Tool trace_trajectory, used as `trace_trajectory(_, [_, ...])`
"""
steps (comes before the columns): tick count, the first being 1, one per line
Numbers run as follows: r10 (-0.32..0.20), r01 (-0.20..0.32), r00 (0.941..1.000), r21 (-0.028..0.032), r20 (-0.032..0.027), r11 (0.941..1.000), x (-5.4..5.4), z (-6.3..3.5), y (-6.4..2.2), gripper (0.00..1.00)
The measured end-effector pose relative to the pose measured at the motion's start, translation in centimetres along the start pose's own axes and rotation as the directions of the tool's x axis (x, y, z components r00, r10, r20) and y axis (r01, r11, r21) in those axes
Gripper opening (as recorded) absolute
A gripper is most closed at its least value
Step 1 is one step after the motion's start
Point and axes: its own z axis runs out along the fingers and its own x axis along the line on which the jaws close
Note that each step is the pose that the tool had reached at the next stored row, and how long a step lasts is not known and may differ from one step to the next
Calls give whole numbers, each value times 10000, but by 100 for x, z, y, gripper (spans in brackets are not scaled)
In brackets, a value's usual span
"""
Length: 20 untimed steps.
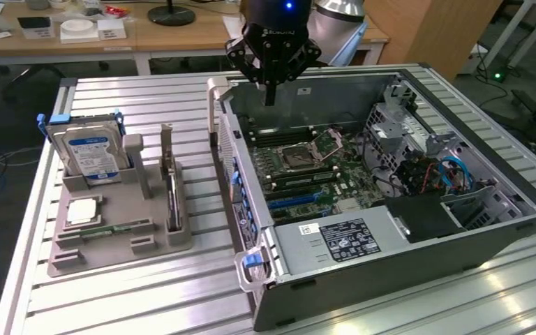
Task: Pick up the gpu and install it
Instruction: 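Reach for the gpu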
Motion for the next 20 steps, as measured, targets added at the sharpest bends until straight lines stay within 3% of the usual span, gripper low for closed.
trace_trajectory(20, [1,-1,10000,2,-15,10000,149,3,-28,11])
